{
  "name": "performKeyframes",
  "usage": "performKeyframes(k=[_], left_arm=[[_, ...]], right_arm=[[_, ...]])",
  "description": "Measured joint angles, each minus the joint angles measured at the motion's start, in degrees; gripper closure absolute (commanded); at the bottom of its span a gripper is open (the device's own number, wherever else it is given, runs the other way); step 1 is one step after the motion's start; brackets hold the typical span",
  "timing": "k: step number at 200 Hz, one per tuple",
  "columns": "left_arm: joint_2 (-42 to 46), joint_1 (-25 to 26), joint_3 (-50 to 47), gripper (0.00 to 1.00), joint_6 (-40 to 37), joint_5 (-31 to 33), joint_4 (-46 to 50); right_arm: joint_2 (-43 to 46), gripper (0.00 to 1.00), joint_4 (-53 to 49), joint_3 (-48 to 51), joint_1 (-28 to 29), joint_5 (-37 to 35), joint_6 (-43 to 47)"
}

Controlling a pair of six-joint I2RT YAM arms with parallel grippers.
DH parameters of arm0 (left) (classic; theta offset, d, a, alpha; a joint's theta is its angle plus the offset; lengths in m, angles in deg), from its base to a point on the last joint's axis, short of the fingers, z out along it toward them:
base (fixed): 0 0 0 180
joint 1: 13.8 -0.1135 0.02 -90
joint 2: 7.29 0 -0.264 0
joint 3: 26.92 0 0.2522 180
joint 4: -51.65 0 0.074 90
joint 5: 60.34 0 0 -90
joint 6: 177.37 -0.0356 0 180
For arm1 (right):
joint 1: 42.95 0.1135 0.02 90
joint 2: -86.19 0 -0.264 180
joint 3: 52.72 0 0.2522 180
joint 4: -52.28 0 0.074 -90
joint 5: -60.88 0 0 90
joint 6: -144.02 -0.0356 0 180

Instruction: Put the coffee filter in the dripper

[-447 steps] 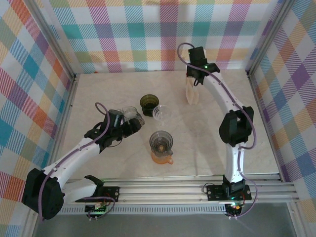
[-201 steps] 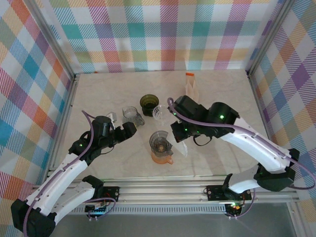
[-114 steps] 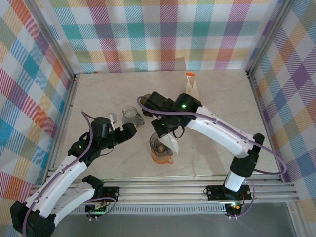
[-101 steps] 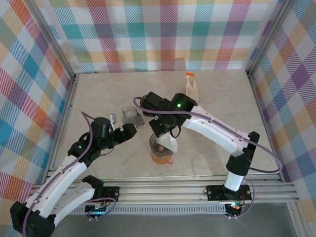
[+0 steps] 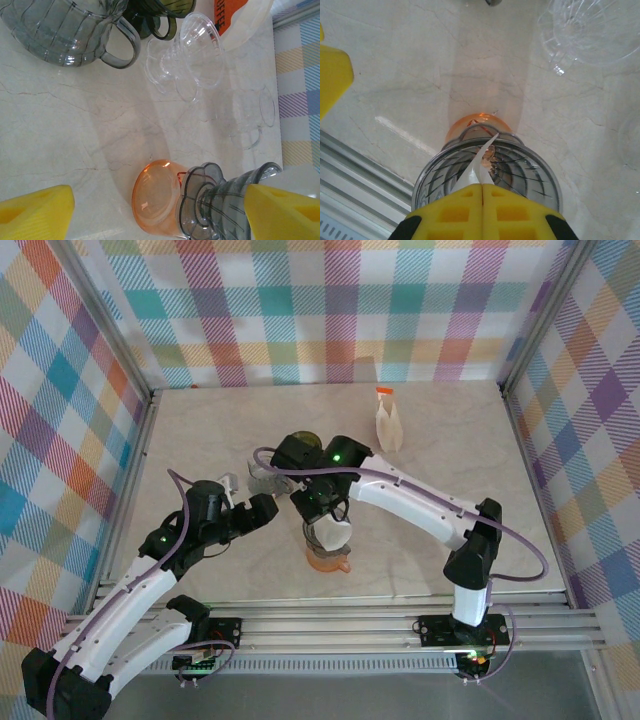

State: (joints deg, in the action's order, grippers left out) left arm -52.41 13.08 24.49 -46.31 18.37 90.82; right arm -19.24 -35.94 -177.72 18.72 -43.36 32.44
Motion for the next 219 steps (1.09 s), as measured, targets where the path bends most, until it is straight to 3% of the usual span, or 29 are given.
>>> performKeyframes(k=[17,43,90,149,190,219], left_arm=[[0.0,0.0,-0.02,0.08,0.02,-0.28,-0.02],[0.0,0.0,-0.02,0.08,0.02,-0.83,-0.04],[0.48,0.0,-0.72,0.07,0.11,-1.75,-0.07],[0.74,0.0,-0.72,0.12,1.05,-3.06,-0.24],[0.39,0.35,-0.57,0.15,1.33,-5.03,-1.81],[-0.35,1.62,0.59,0.15,1.31,-5.35,-1.79]], right_arm=[[0.0,0.9,0.79,1.25,0.24,0.31,-0.2],[0.07,0.63,2.51,3.13,0.28,0.42,-0.94],[3.45,0.38,5.29,4.02,0.28,-1.01,-1.57],[14.71,0.32,9.97,9.35,0.28,-4.63,-2.01],[20.81,0.36,15.02,20.87,0.28,-6.23,-3.34],[25.4,0.36,19.1,27.34,0.28,-3.63,-3.02]])
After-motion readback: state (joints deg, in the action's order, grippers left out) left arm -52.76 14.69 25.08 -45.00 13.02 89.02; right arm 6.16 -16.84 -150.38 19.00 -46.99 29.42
